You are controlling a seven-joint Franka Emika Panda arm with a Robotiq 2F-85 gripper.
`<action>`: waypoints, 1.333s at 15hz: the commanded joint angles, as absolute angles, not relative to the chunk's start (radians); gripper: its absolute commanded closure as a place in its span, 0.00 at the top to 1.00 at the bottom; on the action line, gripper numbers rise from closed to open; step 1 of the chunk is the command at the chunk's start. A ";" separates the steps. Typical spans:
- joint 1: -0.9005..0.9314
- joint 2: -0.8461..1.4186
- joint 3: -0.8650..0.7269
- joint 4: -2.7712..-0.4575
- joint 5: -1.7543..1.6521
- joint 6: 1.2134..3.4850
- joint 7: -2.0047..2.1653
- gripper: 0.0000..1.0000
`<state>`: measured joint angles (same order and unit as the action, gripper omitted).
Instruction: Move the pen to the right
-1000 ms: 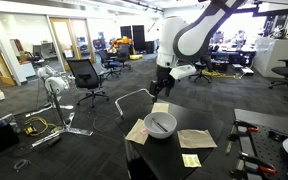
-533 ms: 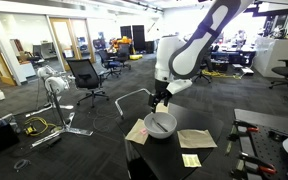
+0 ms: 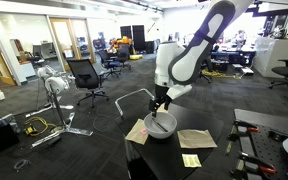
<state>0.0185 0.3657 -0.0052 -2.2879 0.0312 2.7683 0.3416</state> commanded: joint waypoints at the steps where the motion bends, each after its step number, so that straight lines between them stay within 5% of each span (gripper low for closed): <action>1: 0.039 0.365 -0.024 -2.287 0.049 2.765 0.328 1.00; 20: 0.023 0.542 0.004 -2.050 0.115 2.629 0.279 1.00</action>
<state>0.0357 0.5257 -0.0071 -2.0963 0.0740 2.6974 0.3134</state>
